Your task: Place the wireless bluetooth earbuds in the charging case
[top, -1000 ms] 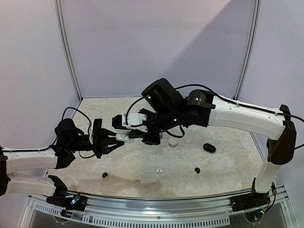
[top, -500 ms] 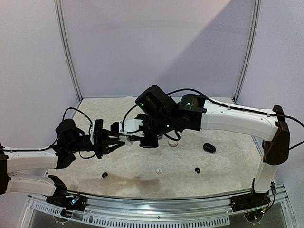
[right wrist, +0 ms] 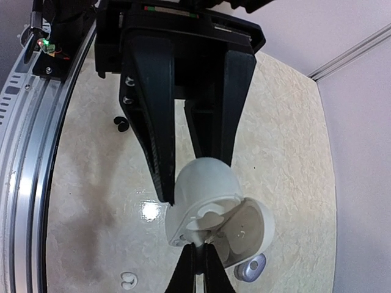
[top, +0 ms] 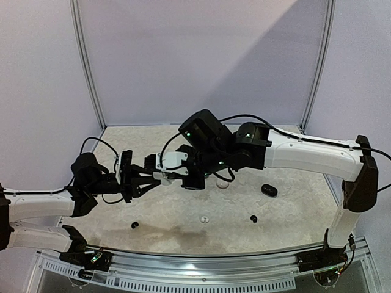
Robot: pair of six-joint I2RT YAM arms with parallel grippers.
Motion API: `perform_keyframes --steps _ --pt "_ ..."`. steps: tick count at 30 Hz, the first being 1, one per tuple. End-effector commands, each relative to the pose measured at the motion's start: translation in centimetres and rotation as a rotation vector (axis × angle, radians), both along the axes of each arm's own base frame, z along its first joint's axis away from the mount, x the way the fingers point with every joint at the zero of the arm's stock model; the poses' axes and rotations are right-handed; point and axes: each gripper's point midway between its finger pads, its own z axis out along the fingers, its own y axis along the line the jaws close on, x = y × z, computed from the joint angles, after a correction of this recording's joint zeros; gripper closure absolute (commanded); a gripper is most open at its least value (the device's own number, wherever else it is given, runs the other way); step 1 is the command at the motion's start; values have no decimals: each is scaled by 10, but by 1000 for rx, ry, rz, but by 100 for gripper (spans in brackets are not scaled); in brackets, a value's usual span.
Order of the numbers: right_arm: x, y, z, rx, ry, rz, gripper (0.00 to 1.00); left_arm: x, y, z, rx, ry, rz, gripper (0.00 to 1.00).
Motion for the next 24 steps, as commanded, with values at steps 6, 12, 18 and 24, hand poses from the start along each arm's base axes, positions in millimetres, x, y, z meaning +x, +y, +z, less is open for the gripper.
perform_keyframes --steps 6,12,18,24 --pt "-3 -15 36 104 3 -32 100 4 1 17 -45 -3 31 100" --pt "-3 -17 46 158 40 -38 100 5 3 17 -52 14 44 100" --pt "44 -55 49 311 258 -257 100 5 5 19 -63 20 57 100" --pt "76 -99 -29 266 510 -542 100 4 7 21 -74 18 59 100"
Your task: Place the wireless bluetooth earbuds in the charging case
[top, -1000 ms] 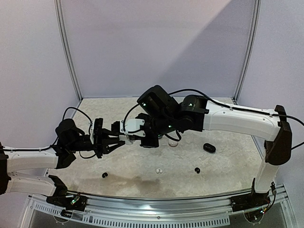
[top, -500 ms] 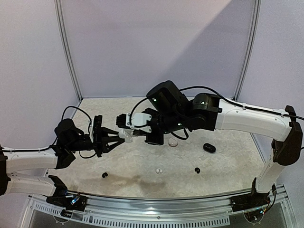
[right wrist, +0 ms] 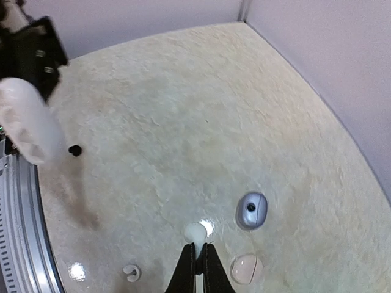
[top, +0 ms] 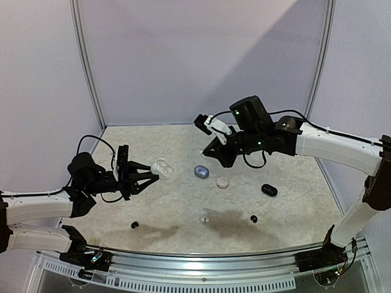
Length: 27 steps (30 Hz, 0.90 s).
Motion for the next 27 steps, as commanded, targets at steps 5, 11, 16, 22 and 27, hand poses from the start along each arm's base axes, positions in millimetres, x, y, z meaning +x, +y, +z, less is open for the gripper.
perform_keyframes --steps 5,11,16,22,27 --pt "8 -28 -112 12 469 -231 100 -3 3 9 -32 -15 8 100" --pt "9 -37 -181 -53 668 -294 100 -5 4 9 -33 -15 5 100" --pt "7 -36 -215 -80 774 -289 100 -6 5 10 -36 -16 4 100" --pt "4 -42 -238 -118 838 -308 100 -5 5 10 -36 -14 7 100" --pt "8 -51 -249 -135 857 -352 89 -5 4 10 -38 -13 4 100"
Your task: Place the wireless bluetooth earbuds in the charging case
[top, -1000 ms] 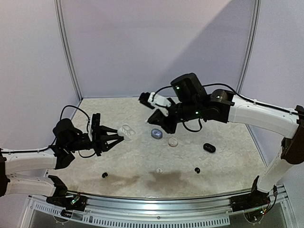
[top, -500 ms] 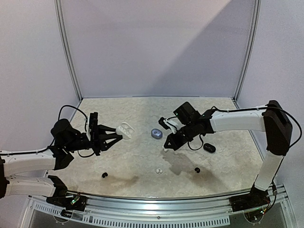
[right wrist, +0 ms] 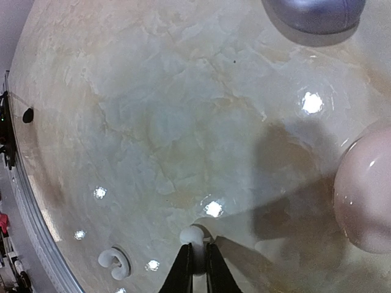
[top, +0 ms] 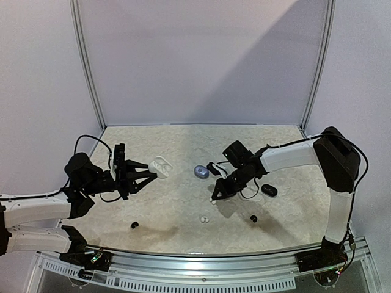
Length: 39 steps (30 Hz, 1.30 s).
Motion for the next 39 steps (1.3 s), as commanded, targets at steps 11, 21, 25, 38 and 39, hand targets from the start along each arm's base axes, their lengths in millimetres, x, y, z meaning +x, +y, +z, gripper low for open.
perform_keyframes --steps 11,21,25,38,39 --pt "18 -11 9 -77 -32 -39 61 -3 0 1 -9 -6 -8 100" --pt "35 6 118 19 -302 10 39 -2 1 3 -12 -11 -5 100" --pt "13 34 173 107 -518 145 38 -2 0 4 -15 -10 -5 100" --pt "-59 94 291 656 -1037 333 33 -1 -2 9 -20 -23 -17 100" --pt "-59 98 289 659 -1032 342 34 -1 -2 9 -20 -23 -18 100"
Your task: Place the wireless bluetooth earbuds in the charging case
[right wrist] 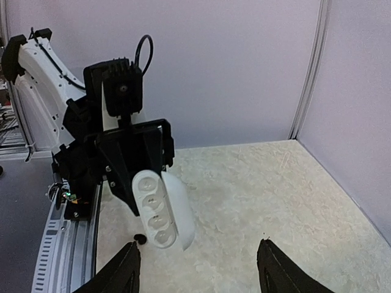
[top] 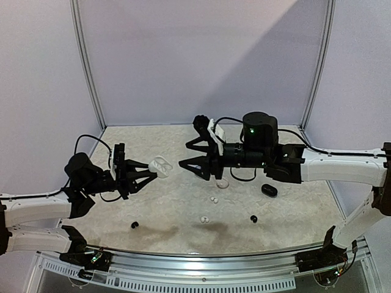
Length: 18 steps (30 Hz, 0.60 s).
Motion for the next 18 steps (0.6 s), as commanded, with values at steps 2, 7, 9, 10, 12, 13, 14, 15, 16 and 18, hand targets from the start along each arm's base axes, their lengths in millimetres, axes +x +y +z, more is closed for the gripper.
perform_keyframes --steps 2,7,9,10,12,13,14,15,16,18 --pt "8 23 6 62 -75 31 35 -2 -2 8 -13 -19 -15 100" --pt "4 35 -4 41 -50 91 38 -2 -2 7 -12 -19 -15 100" --pt "1 39 -10 28 -32 120 40 -2 -2 7 -12 -18 -15 100" --pt "0 40 -14 22 -22 129 42 -2 -2 7 -11 -18 -16 100" --pt "-2 43 -20 11 -7 146 46 -2 -2 7 -11 -18 -15 100" --pt "-2 43 -21 8 4 150 47 -2 -2 7 -12 -19 -15 100" --pt "-2 45 -25 0 12 157 49 -2 -2 6 -11 -18 -15 100" --pt "-2 47 -27 -7 20 159 51 -2 -1 7 -12 -20 -16 100" --pt "0 48 -30 -15 26 155 52 -3 -1 7 -13 -21 -16 100" --pt "2 50 -35 -32 34 148 55 -3 -1 7 -13 -21 -17 100"
